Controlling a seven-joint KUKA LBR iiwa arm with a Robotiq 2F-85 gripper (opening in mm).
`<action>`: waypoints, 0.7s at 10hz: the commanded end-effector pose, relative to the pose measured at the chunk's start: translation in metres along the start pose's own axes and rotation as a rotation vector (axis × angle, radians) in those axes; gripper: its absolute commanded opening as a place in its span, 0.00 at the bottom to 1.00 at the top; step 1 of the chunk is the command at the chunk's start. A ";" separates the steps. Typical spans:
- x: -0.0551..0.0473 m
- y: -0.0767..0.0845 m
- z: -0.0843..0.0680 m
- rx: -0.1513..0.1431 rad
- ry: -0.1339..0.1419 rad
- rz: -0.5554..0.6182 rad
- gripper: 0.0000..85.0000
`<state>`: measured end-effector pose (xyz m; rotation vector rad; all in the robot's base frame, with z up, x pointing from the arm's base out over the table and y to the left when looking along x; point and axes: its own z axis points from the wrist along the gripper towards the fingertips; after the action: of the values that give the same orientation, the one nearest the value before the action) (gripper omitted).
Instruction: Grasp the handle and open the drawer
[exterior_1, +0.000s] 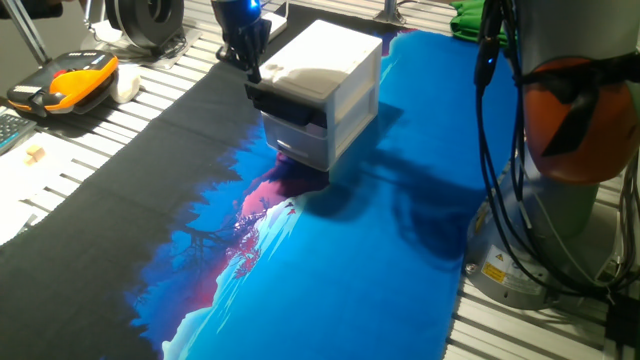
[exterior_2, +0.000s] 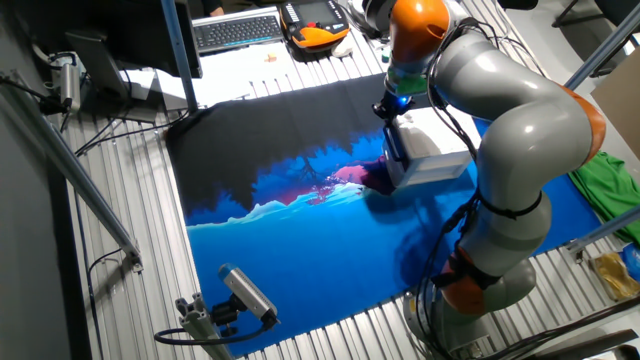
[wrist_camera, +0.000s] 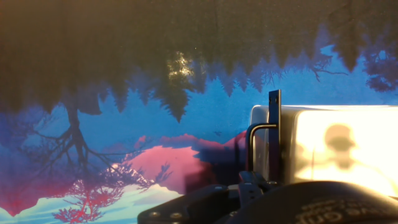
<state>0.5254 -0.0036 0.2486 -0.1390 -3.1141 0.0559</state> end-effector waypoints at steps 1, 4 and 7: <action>0.001 0.000 0.001 -0.003 0.000 -0.001 0.00; 0.002 0.000 0.003 -0.002 0.002 -0.003 0.00; 0.005 -0.001 0.012 -0.008 -0.004 0.000 0.00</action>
<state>0.5201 -0.0040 0.2364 -0.1397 -3.1192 0.0441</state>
